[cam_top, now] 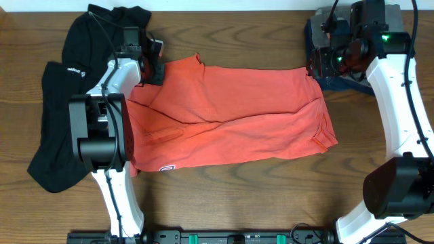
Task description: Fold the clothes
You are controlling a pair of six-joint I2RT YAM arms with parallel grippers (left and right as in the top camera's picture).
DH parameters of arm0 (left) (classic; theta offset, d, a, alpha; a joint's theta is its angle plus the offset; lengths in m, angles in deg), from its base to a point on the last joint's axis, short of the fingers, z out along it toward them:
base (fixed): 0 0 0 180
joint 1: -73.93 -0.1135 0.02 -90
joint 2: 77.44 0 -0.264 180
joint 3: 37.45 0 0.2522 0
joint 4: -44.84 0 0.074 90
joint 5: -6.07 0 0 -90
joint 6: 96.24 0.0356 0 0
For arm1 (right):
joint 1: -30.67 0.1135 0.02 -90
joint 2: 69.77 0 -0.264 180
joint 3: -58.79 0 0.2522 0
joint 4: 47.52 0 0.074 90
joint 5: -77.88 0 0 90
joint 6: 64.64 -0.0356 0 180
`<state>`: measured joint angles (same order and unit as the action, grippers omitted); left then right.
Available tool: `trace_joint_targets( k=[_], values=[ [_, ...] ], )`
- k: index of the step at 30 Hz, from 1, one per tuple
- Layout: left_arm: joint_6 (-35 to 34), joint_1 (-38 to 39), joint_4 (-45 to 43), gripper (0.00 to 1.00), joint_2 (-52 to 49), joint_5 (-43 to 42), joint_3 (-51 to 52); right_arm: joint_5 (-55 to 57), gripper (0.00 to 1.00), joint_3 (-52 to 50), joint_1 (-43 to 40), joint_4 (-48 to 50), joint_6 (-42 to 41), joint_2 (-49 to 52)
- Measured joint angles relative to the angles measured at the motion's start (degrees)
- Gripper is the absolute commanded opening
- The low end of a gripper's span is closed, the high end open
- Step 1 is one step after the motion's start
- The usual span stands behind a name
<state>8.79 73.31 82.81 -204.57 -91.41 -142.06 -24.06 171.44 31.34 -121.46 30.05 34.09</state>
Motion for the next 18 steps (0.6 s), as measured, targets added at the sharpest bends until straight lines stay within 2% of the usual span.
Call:
trace_joint_targets(
  k=[2,4,13,18],
  values=[
    [0.1,0.0,0.0,0.1,0.0,0.0,0.0,0.0,0.64,0.0,0.0,0.0,0.0,0.0],
    [0.2,0.0,0.0,0.06,0.0,0.0,0.0,0.0,0.64,0.0,0.0,0.0,0.0,0.0],
    [-1.5,0.0,0.1,0.06,0.1,0.0,0.0,0.0,0.64,0.0,0.0,0.0,0.1,0.0],
    [-2.8,0.0,5.3,0.06,2.4,0.3,0.0,0.0,0.64,0.0,0.0,0.0,0.1,0.0]
  ],
)
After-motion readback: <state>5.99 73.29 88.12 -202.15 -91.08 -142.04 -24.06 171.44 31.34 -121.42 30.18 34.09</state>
